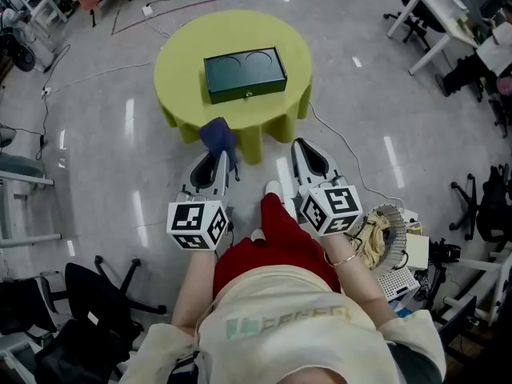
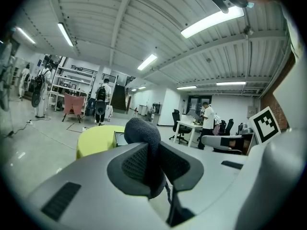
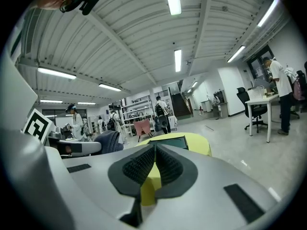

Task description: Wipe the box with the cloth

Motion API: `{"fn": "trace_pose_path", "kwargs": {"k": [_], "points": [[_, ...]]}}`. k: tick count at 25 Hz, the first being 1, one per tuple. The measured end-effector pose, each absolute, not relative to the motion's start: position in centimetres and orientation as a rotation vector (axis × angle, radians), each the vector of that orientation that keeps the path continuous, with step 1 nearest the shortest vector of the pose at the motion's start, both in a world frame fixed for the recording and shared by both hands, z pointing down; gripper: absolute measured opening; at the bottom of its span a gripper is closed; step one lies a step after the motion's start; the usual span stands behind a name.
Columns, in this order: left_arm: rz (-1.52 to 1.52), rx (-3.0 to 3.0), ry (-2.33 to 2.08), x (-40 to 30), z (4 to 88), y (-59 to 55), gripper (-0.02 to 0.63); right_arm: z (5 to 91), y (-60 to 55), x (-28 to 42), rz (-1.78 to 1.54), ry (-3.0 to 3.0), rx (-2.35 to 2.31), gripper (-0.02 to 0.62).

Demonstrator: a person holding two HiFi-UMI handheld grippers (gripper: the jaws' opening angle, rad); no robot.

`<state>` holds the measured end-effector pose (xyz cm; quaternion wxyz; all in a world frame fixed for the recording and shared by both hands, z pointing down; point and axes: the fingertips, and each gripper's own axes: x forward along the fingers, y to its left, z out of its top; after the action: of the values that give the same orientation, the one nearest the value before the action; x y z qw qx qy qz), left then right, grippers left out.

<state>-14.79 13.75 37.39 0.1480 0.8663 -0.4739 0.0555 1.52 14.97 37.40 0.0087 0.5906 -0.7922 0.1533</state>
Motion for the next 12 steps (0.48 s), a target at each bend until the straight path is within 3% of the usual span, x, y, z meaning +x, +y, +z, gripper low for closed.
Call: {"fn": "trace_pose_path", "kwargs": {"k": [12], "points": [[0.186,2.433,-1.399,-11.4,38.4,2.7,0.071,38.5,2.7,4.7,0.514,-2.487,1.787,0.038]]}}
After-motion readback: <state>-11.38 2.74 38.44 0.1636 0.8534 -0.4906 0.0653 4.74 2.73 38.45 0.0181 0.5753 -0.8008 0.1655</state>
